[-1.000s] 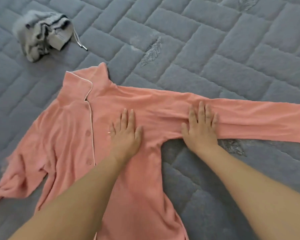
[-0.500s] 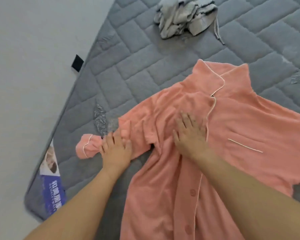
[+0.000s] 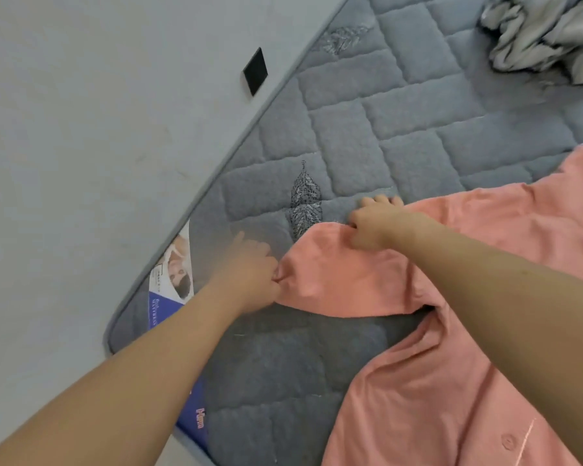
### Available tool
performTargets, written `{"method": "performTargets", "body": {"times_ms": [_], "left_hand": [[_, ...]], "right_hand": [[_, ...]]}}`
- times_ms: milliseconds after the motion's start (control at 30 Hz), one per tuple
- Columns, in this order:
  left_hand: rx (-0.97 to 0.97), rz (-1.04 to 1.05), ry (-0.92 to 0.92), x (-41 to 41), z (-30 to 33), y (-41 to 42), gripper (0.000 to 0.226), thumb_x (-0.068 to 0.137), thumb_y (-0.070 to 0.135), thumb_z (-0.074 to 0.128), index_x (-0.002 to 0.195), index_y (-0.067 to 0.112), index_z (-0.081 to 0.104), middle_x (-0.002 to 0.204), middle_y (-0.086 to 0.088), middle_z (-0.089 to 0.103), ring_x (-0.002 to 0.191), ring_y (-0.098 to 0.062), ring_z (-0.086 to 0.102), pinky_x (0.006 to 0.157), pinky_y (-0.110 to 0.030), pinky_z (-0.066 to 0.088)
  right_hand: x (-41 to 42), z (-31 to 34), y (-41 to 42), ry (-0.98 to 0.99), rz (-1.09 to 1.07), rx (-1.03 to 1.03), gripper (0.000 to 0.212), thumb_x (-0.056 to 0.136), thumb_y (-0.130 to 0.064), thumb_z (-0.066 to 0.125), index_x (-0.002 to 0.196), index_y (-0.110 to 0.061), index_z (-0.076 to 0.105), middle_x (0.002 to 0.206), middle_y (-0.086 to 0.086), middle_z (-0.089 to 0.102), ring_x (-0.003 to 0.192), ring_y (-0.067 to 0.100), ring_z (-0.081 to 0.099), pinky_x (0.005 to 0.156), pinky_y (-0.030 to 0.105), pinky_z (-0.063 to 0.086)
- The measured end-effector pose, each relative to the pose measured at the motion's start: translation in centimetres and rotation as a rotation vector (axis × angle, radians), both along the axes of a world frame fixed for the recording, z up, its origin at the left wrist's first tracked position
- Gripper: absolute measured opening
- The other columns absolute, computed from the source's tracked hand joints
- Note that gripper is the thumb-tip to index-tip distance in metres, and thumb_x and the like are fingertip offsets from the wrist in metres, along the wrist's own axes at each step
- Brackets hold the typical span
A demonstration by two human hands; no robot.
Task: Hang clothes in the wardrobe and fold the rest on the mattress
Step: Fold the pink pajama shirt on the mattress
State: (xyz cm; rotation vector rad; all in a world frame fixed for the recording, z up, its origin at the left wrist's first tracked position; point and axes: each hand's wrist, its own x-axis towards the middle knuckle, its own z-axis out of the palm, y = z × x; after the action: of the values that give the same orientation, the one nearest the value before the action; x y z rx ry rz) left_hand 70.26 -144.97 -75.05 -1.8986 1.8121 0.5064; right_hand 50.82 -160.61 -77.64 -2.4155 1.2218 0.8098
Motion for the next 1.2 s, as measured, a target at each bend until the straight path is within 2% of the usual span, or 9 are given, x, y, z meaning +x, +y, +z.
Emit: {"method": "performTargets", "body": {"times_ms": [67, 167, 300, 467, 700, 933, 1033, 1100, 1200], "left_hand": [[-0.166, 0.249, 0.114, 2.2, 1.6, 0.0, 0.015, 0.085, 0.028, 0.050, 0.072, 0.022, 0.043, 0.096, -0.010, 0.066, 0.097, -0.035, 0.059, 0.084, -0.042, 0.044], [-0.589, 0.451, 0.108, 6.1, 3.5, 0.1, 0.011, 0.080, 0.020, 0.049, 0.074, 0.018, 0.040, 0.079, -0.014, 0.060, 0.075, -0.037, 0.057, 0.059, -0.037, 0.037], [-0.508, 0.473, -0.159, 7.7, 3.6, -0.3, 0.044, 0.075, 0.030, 0.043, 0.112, 0.008, 0.056, 0.123, -0.018, 0.053, 0.110, -0.038, 0.048, 0.092, -0.052, 0.037], [-0.267, 0.238, 0.006, 4.5, -0.5, -0.1, 0.063, 0.084, 0.040, 0.049, 0.141, 0.022, 0.032, 0.153, -0.008, 0.026, 0.142, -0.031, 0.019, 0.114, -0.063, 0.014], [-0.315, 0.866, 0.097, 6.0, -1.4, -3.7, 0.071, 0.079, 0.029, 0.061, 0.144, 0.019, 0.036, 0.153, -0.016, 0.028, 0.141, -0.039, 0.026, 0.114, -0.053, 0.023], [-0.402, 0.120, -0.158, 8.3, 2.3, -4.0, 0.018, 0.072, 0.011, 0.065, 0.090, 0.012, 0.067, 0.102, -0.010, 0.059, 0.097, -0.035, 0.053, 0.086, -0.044, 0.037], [-0.586, -0.142, -0.192, 9.0, 3.4, -3.6, 0.030, 0.060, 0.006, 0.069, 0.088, 0.012, 0.059, 0.096, -0.009, 0.062, 0.101, -0.033, 0.059, 0.099, -0.046, 0.026], [-0.489, -0.279, -0.133, 9.5, 3.8, -3.5, 0.028, 0.067, 0.002, 0.062, 0.091, 0.014, 0.054, 0.091, -0.006, 0.060, 0.104, -0.031, 0.060, 0.114, -0.044, 0.014], [-0.197, -0.205, 0.039, 9.4, 4.0, -3.5, 0.028, 0.076, 0.008, 0.056, 0.096, 0.016, 0.039, 0.094, -0.006, 0.051, 0.095, -0.032, 0.055, 0.094, -0.040, 0.038]], "right_hand": [[1.7, 0.6, -0.8, -0.044, -0.032, 0.081, 0.038, 0.093, -0.040, 0.045, 0.125, -0.024, 0.059, 0.137, 0.010, 0.053, 0.127, 0.031, 0.047, 0.101, 0.040, 0.034], [4.0, 2.2, -3.4, -0.382, -0.248, 0.114, 0.013, 0.092, -0.029, 0.056, 0.099, -0.019, 0.053, 0.118, 0.015, 0.063, 0.107, 0.032, 0.057, 0.075, 0.030, 0.035], [6.4, 2.9, -4.8, -0.398, -0.172, -0.121, 0.030, 0.093, -0.036, 0.054, 0.119, -0.022, 0.049, 0.125, 0.011, 0.056, 0.117, 0.034, 0.050, 0.093, 0.042, 0.034], [2.6, 0.1, -1.5, -0.370, -0.166, -0.298, 0.064, 0.093, -0.051, 0.046, 0.148, -0.029, 0.024, 0.153, 0.008, 0.023, 0.140, 0.032, 0.023, 0.115, 0.049, 0.012], [-3.7, -5.0, 2.9, -0.190, -0.345, -0.156, 0.073, 0.089, -0.070, 0.004, 0.152, -0.040, -0.018, 0.161, -0.001, -0.027, 0.148, 0.021, -0.025, 0.115, 0.055, -0.019], [-2.9, -4.8, 2.0, -0.042, -0.361, -0.040, 0.075, 0.086, -0.072, -0.002, 0.148, -0.038, -0.027, 0.155, -0.002, -0.039, 0.143, 0.021, -0.035, 0.112, 0.057, -0.025], [-2.8, -4.5, 2.0, -0.037, -0.357, -0.036, 0.076, 0.086, -0.073, -0.002, 0.148, -0.038, -0.027, 0.156, -0.002, -0.039, 0.144, 0.021, -0.035, 0.112, 0.056, -0.025], [-2.6, -4.5, 2.1, -0.047, -0.361, -0.044, 0.077, 0.084, -0.073, -0.003, 0.149, -0.038, -0.026, 0.156, -0.002, -0.037, 0.144, 0.021, -0.034, 0.111, 0.055, -0.026], [-2.7, -4.7, 2.1, -0.038, -0.356, -0.064, 0.077, 0.085, -0.073, -0.003, 0.149, -0.038, -0.025, 0.157, -0.002, -0.035, 0.145, 0.021, -0.033, 0.110, 0.055, -0.027]]}}
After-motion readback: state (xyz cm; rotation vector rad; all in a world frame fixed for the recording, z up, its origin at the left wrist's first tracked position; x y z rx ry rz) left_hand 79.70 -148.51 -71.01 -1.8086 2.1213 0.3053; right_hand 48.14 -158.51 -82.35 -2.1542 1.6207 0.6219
